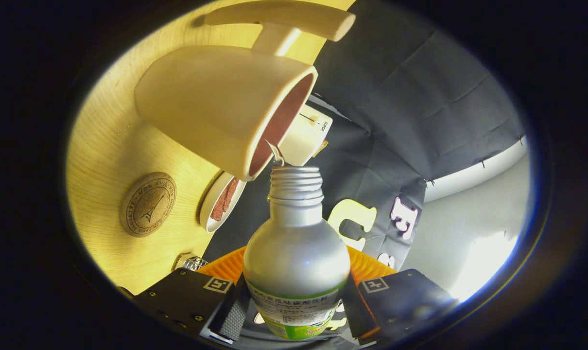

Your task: Take the bottle from table, then pour the juice into the cup, finally place the bottle on the coaster

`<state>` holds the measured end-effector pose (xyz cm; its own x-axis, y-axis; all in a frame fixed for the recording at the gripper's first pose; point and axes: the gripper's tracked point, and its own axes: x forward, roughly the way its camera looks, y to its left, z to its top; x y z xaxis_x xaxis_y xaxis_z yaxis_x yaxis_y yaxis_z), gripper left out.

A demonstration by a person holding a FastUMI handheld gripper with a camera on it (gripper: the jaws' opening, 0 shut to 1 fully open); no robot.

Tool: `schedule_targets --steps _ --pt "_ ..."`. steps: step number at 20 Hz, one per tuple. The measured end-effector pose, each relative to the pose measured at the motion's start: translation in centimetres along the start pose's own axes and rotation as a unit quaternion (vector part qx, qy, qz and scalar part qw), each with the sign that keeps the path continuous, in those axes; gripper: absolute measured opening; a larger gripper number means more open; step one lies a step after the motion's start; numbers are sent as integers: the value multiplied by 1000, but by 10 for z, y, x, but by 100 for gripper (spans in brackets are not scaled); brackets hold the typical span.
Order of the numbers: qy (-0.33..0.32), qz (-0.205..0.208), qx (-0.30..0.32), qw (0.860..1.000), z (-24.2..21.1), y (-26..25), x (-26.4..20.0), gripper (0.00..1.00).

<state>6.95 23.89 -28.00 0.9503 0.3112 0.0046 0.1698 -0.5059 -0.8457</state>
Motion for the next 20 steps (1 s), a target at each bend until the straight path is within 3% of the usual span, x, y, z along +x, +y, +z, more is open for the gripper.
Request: schedule_targets --steps 20 --pt "-1 5 -16 1000 9 4 -1 81"
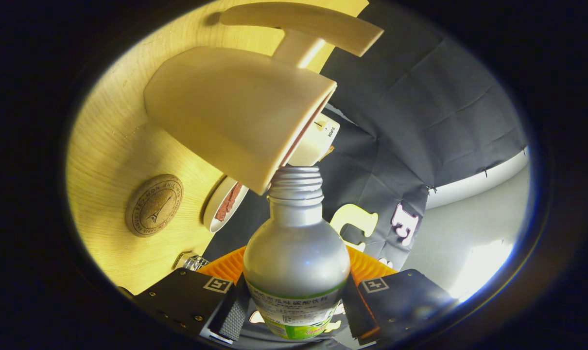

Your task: Take the bottle from table, then pour the juice into the cup, finally place the bottle on the coaster

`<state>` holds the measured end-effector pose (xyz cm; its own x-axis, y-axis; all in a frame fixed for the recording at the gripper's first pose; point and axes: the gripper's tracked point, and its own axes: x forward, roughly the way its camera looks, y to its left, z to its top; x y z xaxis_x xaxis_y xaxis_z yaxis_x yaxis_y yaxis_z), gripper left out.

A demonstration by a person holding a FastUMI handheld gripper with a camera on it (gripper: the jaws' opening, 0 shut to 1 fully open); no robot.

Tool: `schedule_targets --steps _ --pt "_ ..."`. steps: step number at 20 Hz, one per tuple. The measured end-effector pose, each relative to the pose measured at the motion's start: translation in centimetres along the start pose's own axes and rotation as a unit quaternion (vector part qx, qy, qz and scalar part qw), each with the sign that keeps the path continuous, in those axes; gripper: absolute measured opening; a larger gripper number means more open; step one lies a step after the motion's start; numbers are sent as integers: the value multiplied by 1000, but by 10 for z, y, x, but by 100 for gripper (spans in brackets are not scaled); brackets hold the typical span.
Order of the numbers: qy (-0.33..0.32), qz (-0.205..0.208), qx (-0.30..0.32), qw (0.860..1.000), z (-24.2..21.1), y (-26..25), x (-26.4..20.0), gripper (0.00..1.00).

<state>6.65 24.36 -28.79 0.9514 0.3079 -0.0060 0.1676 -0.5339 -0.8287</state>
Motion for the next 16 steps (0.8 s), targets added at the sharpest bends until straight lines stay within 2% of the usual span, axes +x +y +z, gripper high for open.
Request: schedule_targets --steps 5,16 --pt "0 -3 8 1000 0 -2 -2 81" --pt "3 5 73 997 0 3 -10 81"
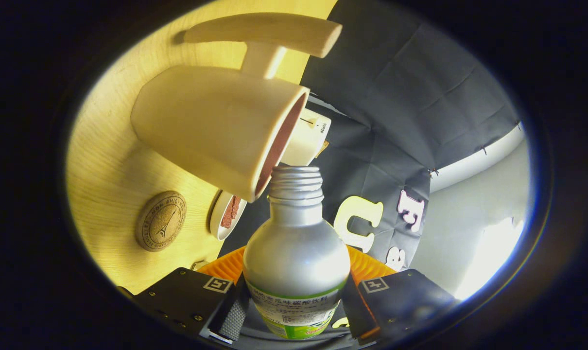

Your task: Take the bottle from table, then pour the juice into the cup, finally place the bottle on the coaster

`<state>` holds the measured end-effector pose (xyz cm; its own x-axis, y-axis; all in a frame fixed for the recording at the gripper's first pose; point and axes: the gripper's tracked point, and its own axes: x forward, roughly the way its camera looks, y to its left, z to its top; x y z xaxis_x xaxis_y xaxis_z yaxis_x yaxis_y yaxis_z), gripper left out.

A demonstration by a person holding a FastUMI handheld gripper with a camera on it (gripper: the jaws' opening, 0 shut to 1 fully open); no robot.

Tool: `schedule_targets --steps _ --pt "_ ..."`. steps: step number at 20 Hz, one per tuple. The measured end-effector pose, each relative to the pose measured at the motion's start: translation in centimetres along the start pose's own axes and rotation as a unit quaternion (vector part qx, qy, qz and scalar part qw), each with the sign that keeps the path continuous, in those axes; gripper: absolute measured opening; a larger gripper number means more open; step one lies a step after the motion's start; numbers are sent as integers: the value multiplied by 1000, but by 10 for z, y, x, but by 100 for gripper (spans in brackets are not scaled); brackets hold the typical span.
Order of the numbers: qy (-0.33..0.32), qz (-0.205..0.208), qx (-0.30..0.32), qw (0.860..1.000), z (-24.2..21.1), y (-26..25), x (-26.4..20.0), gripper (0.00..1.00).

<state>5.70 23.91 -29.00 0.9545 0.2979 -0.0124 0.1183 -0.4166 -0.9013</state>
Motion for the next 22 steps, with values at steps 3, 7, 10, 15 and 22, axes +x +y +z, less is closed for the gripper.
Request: schedule_targets --steps 3,7,10,15,22 --pt "1 -4 26 1000 -1 -1 -1 80" --pt "11 -7 69 998 -6 -1 -4 81" --pt "17 -13 96 995 -12 -1 -4 81" --pt "24 -9 138 990 -15 3 -7 81" --pt "65 -18 245 967 -45 3 -8 81"
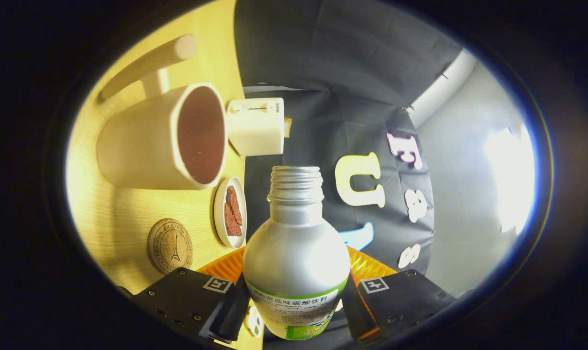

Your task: Take the bottle from table, then pour the juice into the cup, finally place the bottle on the coaster

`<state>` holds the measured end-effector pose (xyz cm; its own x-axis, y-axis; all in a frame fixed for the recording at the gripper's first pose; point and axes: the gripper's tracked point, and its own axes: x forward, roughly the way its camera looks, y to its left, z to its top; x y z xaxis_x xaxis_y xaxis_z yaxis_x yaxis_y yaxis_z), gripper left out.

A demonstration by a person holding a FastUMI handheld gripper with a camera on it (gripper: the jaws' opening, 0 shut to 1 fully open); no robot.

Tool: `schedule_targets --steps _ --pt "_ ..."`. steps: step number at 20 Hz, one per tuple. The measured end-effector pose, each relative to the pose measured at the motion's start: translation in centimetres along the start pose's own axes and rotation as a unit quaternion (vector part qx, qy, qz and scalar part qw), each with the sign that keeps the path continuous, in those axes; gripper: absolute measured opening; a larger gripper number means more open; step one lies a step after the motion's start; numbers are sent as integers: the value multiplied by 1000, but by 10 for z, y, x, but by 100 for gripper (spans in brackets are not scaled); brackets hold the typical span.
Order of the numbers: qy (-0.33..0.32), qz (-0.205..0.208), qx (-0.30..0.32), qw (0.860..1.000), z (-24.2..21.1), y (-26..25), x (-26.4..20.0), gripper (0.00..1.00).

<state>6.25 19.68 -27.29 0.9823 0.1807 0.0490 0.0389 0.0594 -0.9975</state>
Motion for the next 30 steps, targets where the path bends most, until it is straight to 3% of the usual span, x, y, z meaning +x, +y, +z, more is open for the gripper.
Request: schedule_targets --steps 3,9,15,20,22,24,25,28,29,30 --pt "31 -21 59 998 -19 -11 7 81" --pt "81 -18 171 982 -49 -15 9 81" --pt "87 -38 317 944 -57 -26 8 81" --pt "78 -29 415 906 -56 -21 6 81" --pt "74 -11 461 884 -52 -13 8 81" --pt "75 22 516 853 -46 -2 11 81" --pt "73 42 548 832 -41 3 13 81" --pt "61 93 650 751 -22 12 16 81" --pt "60 98 669 735 -22 13 17 81" --pt "61 93 677 727 -24 11 19 81"
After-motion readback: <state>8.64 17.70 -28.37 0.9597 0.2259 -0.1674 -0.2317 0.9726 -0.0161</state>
